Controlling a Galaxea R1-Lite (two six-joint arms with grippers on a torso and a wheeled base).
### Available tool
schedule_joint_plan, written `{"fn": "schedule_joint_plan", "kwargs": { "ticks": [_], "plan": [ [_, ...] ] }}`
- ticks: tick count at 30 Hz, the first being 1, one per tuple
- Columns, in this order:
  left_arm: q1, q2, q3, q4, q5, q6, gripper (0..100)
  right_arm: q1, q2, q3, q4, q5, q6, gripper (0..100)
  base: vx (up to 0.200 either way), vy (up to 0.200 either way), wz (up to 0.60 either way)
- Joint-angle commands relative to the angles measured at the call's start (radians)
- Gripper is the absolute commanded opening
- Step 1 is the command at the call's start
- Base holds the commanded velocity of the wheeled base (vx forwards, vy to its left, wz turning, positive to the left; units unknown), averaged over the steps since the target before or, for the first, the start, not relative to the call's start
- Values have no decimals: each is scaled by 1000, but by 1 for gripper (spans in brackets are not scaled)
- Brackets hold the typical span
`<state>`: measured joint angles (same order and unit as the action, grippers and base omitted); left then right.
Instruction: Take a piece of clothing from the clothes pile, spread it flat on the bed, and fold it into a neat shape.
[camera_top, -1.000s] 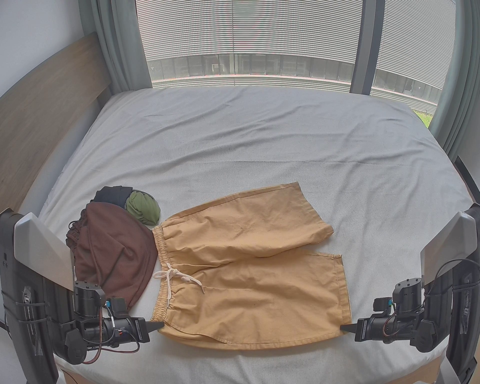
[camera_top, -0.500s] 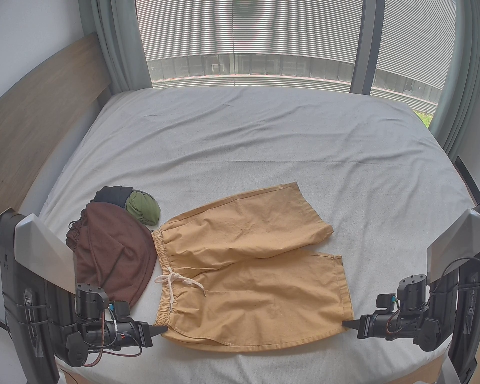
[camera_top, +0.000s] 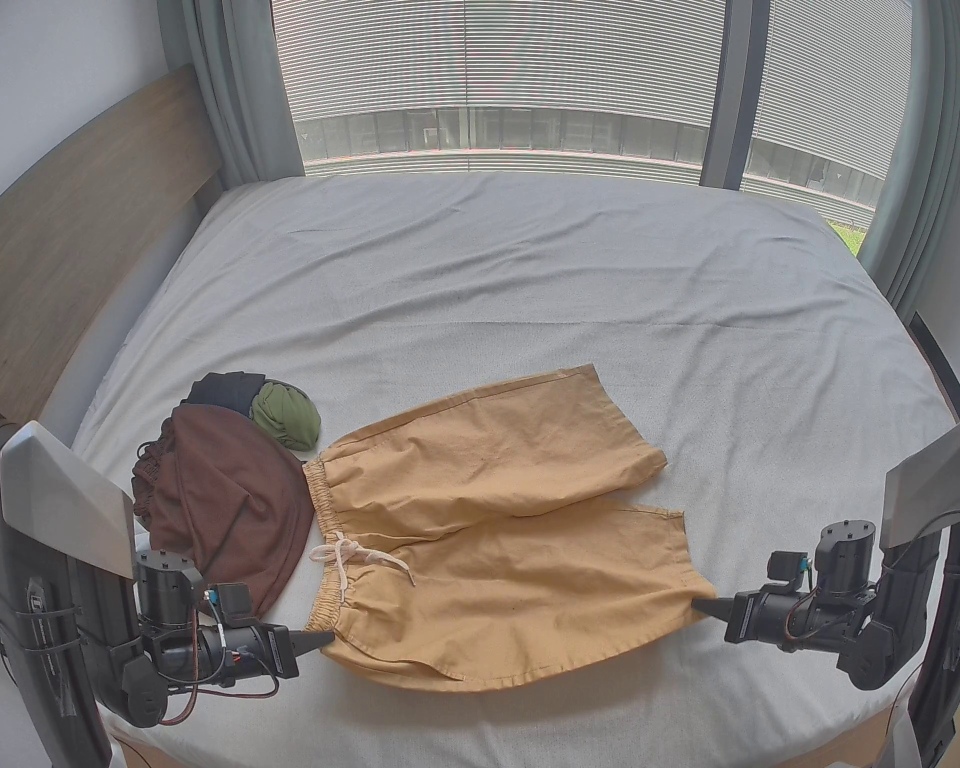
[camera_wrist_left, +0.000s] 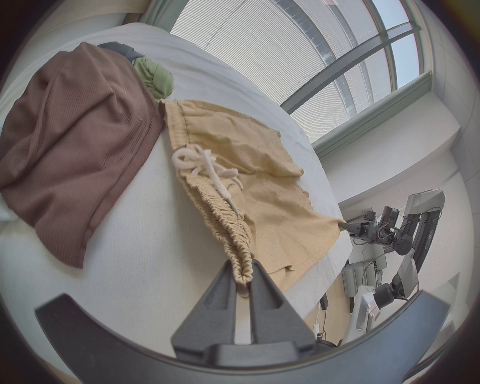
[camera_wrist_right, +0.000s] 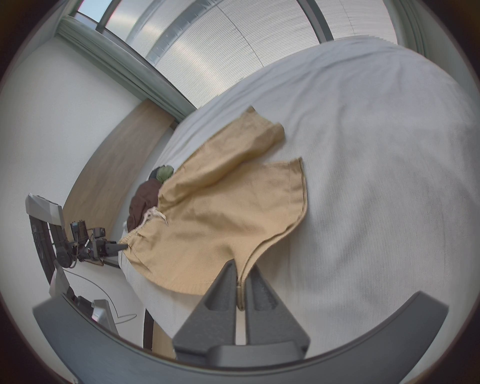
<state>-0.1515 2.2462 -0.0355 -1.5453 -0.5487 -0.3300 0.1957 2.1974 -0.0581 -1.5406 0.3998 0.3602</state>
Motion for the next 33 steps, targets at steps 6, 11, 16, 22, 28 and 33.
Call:
{"fn": "schedule_joint_plan", "kwargs": {
  "ticks": [6, 11, 16, 22, 28, 33],
  "plan": [
    [7, -77, -84, -1, 3, -75, 0, -10, -77, -112, 1, -4, 23, 0, 0, 0, 0],
    [9, -111, -121, -1, 7, -153, 0, -12, -77, -172, 5, -6, 40, 0, 0, 0, 0],
    [7, -109, -133, -1, 9, -161, 0, -12, -77, -232, 8, -7, 45, 0, 0, 0, 0],
    [7, -112, -147, -1, 16, -195, 0, -25, -79, -312, 10, -15, 46, 0, 0, 0, 0],
    [6, -109, -172, -1, 58, -218, 0, -27, -79, -358, 13, -15, 46, 0, 0, 0, 0],
    [7, -111, -202, -1, 93, -261, 0, -27, -74, -414, 14, -15, 52, 0, 0, 0, 0]
  ]
}}
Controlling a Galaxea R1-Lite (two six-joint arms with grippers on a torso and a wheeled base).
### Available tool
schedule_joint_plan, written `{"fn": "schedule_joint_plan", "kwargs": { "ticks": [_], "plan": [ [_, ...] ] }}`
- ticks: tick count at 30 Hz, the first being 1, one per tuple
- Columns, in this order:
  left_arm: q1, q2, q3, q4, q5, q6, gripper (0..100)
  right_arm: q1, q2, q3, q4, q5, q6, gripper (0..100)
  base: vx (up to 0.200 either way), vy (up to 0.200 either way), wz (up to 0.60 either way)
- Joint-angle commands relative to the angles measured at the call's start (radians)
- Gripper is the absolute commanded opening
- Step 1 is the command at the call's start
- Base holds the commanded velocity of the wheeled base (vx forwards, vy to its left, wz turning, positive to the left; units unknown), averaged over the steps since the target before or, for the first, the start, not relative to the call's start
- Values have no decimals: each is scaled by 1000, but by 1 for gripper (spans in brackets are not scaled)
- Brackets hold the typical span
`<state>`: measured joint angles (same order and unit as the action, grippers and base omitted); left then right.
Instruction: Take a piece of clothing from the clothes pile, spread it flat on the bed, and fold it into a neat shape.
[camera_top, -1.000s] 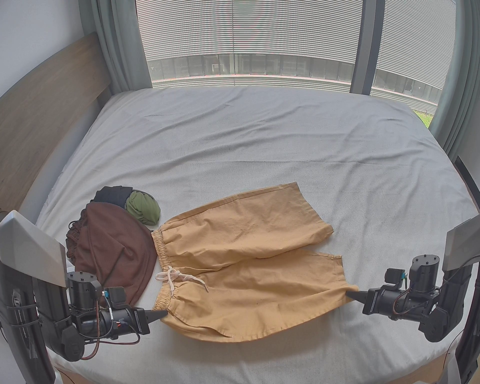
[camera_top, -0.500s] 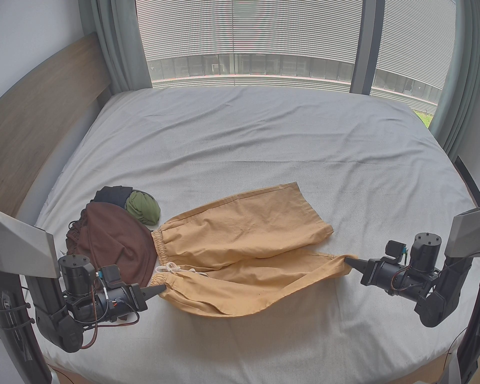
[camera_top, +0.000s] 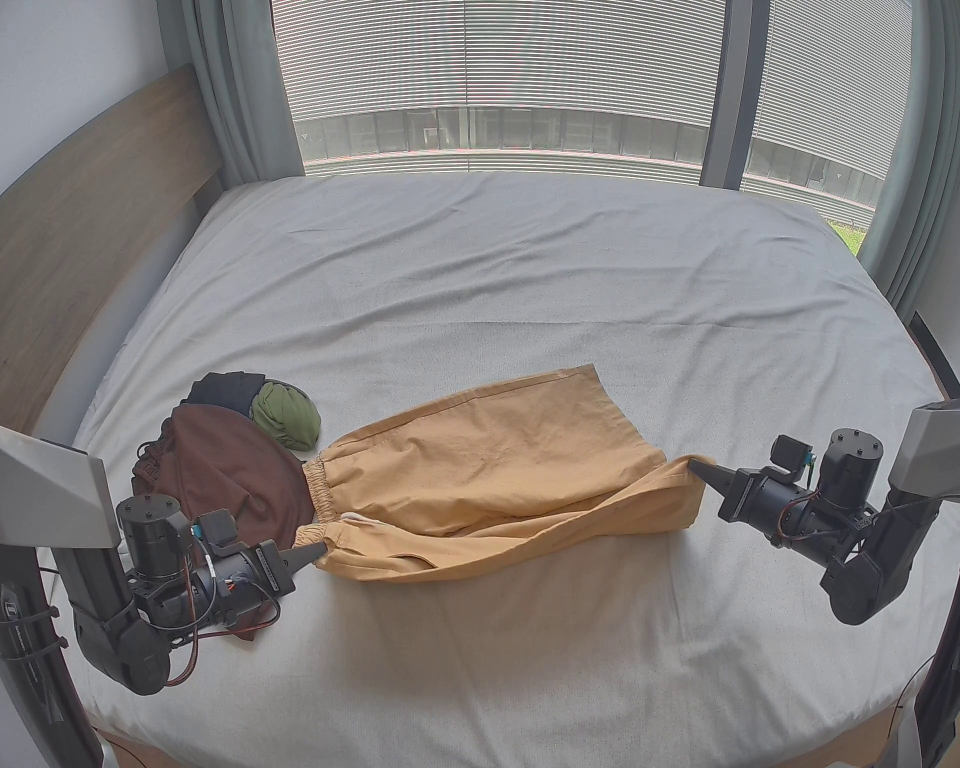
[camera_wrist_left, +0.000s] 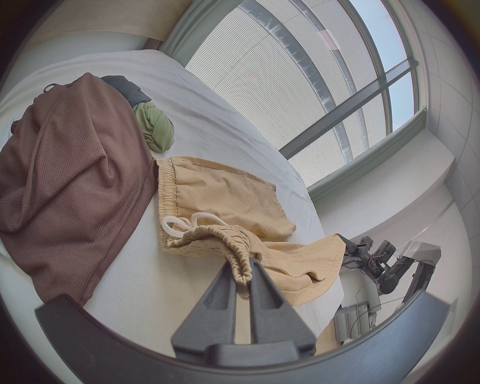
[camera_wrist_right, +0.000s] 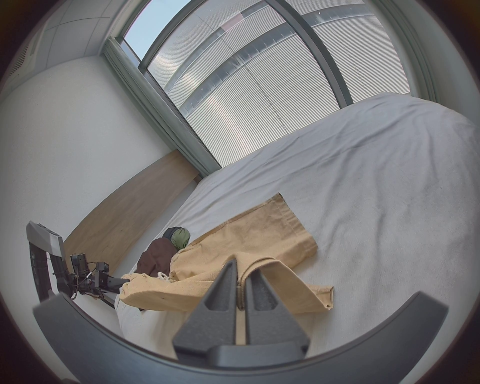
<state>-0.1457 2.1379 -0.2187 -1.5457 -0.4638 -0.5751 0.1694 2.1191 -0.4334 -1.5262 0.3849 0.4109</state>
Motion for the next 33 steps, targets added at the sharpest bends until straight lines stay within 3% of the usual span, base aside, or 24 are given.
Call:
{"fn": "schedule_joint_plan", "kwargs": {
  "ticks": [1, 33],
  "plan": [
    [2, -4, -25, -1, 11, -25, 0, -1, 5, -53, 0, 0, 2, 0, 0, 0, 0],
    [2, 5, -111, -1, 105, -137, 0, -1, 33, -558, 428, -1, 0, 0, 0, 0, 0]
  ]
}}
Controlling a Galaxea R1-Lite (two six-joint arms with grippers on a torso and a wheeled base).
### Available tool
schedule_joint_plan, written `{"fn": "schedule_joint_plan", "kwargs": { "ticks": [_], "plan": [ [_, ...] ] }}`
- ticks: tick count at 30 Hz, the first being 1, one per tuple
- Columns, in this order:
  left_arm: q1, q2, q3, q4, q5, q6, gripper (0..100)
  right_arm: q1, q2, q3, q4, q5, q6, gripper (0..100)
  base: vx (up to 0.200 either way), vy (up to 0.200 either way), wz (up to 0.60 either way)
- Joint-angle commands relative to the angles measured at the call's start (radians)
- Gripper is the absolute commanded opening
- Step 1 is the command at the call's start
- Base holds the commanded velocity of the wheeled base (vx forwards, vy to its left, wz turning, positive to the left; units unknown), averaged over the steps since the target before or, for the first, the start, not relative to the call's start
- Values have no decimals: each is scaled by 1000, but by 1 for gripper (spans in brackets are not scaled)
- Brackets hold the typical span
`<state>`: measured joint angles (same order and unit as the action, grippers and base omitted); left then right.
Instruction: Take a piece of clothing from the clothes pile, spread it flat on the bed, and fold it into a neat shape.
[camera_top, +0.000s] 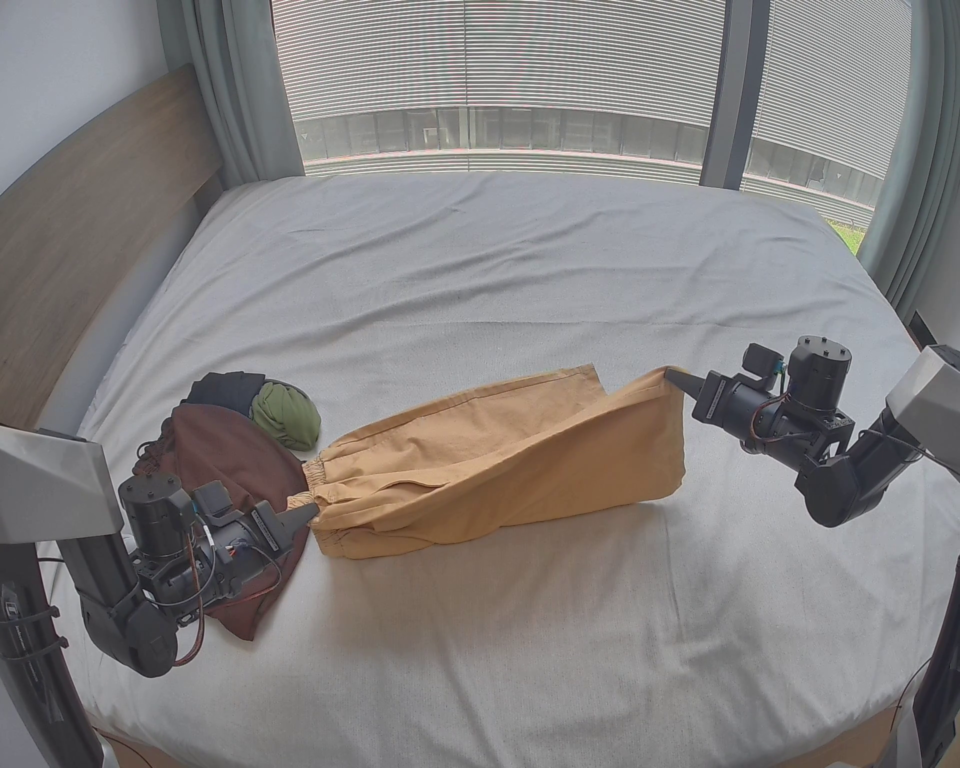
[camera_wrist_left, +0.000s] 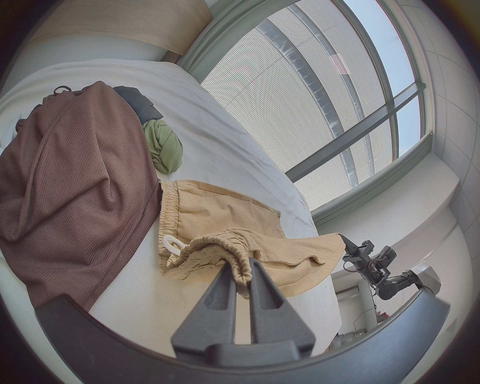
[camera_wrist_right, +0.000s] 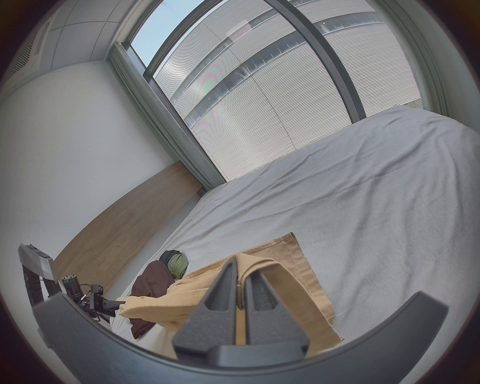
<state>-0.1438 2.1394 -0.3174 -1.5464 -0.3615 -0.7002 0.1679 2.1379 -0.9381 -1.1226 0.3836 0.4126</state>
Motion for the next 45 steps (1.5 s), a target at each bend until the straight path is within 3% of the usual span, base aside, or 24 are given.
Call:
{"fn": "schedule_joint_plan", "kwargs": {
  "ticks": [1, 15, 45],
  "plan": [
    [0, 4, -15, 0, 4, -16, 0, 2, 20, -70, 35, 0, -1, 0, 0, 0, 0],
    [1, 39, -60, 0, 68, -44, 0, 24, 117, -240, 115, 0, -1, 0, 0, 0, 0],
    [30, 148, -180, -1, 115, -67, 0, 38, 323, -536, 173, -23, -3, 0, 0, 0, 0]
  ]
}}
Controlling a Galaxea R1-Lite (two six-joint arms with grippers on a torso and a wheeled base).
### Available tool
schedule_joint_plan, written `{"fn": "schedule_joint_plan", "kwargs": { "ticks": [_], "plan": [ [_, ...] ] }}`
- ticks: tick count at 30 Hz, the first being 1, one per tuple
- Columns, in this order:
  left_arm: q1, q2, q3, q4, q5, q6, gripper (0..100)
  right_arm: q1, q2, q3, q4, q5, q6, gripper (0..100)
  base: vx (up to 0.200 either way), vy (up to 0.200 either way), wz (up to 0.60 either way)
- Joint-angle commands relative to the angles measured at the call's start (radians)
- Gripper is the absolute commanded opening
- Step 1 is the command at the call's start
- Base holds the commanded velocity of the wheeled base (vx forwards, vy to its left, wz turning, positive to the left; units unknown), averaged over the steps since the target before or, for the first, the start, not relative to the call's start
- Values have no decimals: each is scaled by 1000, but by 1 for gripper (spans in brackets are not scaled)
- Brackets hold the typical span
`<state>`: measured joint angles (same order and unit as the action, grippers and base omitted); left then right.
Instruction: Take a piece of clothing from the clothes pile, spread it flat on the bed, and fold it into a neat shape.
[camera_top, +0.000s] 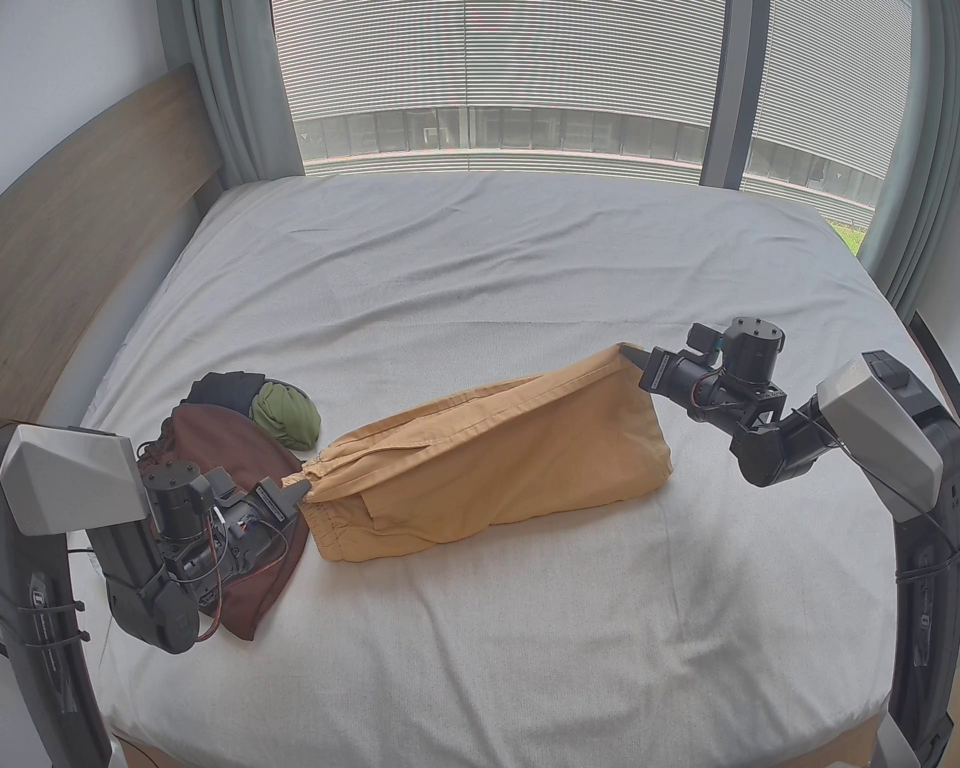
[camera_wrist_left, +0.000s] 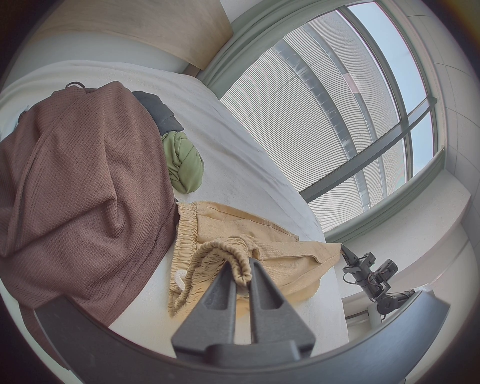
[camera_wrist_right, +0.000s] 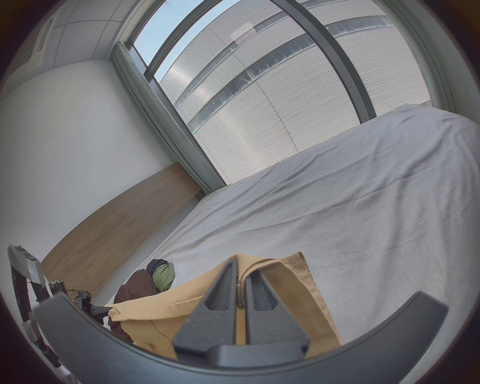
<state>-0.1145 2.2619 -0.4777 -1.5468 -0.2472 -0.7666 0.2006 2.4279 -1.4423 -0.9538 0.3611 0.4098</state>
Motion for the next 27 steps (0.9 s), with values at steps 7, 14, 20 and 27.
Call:
{"fn": "schedule_joint_plan", "kwargs": {
  "ticks": [7, 14, 20, 27],
  "plan": [
    [1, 56, -47, -1, 0, -2, 0, 5, 54, -62, 18, -1, 0, 0, 0, 0, 0],
    [7, 61, -61, -1, 0, -3, 100, 6, 65, -75, 18, -7, -5, 0, 0, 0, 0],
    [22, 59, -82, -1, 13, -5, 100, 11, 89, -136, -14, -44, -2, 100, 0, 0, 0],
    [27, 59, -99, -1, 52, -5, 100, 13, 36, -104, -19, -65, 1, 100, 0, 0, 0]
  ]
}}
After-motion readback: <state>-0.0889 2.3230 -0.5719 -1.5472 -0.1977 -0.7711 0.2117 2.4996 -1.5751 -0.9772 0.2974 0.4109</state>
